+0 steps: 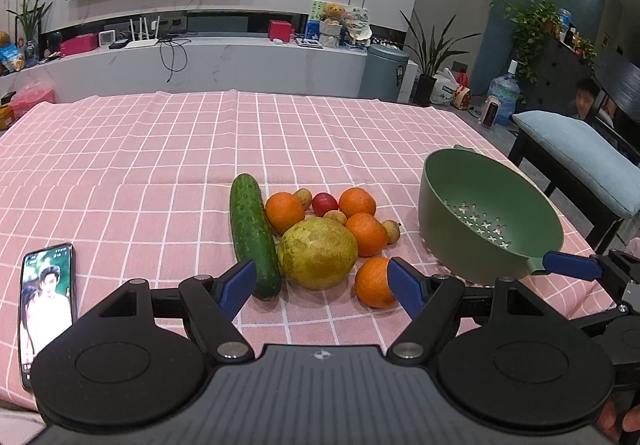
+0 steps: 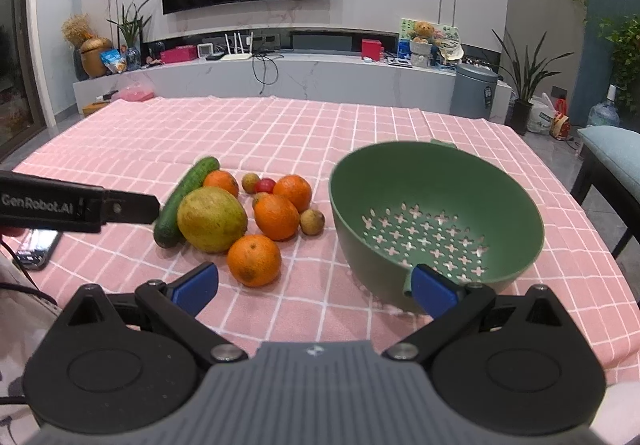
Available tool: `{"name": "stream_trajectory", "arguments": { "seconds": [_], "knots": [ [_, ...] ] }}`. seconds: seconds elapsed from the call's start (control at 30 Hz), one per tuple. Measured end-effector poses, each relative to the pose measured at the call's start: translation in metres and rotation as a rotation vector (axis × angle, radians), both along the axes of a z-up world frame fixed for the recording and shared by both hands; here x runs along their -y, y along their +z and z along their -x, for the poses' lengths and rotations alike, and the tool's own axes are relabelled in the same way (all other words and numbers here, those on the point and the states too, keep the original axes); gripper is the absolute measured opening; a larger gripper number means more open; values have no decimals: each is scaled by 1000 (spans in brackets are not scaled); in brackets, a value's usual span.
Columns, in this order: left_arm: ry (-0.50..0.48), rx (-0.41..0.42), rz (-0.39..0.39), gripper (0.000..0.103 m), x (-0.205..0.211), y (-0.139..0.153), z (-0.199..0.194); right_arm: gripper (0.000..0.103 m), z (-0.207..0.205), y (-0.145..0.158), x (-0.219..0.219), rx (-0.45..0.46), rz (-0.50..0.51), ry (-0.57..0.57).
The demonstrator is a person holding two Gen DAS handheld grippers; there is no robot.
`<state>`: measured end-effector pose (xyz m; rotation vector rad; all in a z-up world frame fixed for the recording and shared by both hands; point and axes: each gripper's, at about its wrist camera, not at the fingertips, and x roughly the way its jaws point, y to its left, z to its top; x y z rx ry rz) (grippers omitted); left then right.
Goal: Organize fruits
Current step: 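Grasp the yellow-green pear with the right tool while the left tool grasps the cucumber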
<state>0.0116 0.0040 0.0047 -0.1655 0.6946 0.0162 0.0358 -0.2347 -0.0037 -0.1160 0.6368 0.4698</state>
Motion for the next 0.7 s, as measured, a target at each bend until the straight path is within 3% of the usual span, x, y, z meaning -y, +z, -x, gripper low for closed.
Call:
{"name": "stream_trajectory", "arguments": {
  "seconds": [0.13,0.23,0.33,0.47,0.7],
  "knots": [
    [-2,8,-6,87,-5,11,-7,98,-8,10,-3,1,-25,23],
    [3,-12,-16,79,-13,14,-18,85,-17,17,-12,1,-22,58],
    [29,-52,1,74,-26,11,-33,79,-28,21,-24,-1,-11,116],
    [46,-115,39,63,-43,2,-51,78,-43,21,-44,-23,9,190],
    [59,-186,51,58,-57,-19,-70,77,-62,9,-84,-37,120,284]
  ]
}}
